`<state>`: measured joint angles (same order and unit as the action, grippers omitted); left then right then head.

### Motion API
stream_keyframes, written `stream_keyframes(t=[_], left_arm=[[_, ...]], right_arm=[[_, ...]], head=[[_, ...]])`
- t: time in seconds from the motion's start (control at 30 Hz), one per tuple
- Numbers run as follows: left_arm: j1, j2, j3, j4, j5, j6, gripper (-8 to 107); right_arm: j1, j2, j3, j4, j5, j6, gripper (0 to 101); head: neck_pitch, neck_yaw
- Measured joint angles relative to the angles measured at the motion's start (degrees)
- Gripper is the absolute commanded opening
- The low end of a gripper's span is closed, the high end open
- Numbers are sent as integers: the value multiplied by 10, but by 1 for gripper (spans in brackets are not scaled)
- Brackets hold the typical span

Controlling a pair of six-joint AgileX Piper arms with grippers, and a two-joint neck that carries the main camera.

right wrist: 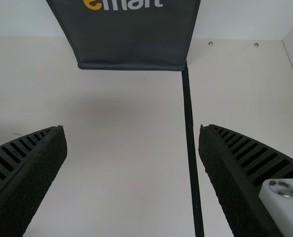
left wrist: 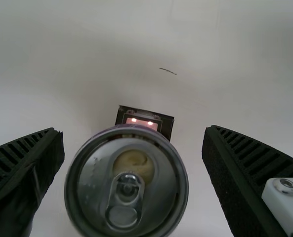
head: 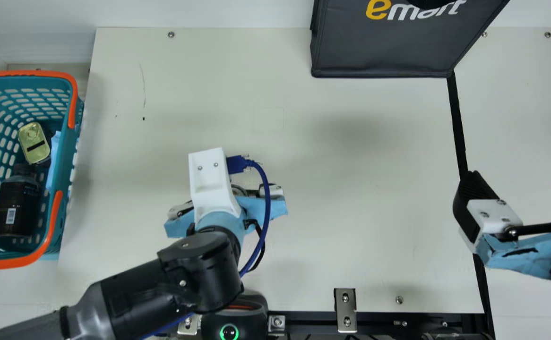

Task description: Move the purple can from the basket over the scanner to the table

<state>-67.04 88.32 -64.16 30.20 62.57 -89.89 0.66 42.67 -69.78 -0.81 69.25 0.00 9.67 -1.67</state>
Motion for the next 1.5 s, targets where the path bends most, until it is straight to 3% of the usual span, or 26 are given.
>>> stream_keyframes(t=[0.5, 0.87, 1.5], left_arm=[[-7, -10, 8, 8, -16, 26, -8], [1, -66, 27, -29, -57, 181, -8], [105, -158, 99, -201, -163, 623, -8]], right_arm=[[0, 0, 0, 0, 0, 0, 95], [0, 0, 0, 0, 0, 0, 95], [0, 0, 0, 0, 0, 0, 95]], head=[[0, 0], [0, 0], [-1, 0]])
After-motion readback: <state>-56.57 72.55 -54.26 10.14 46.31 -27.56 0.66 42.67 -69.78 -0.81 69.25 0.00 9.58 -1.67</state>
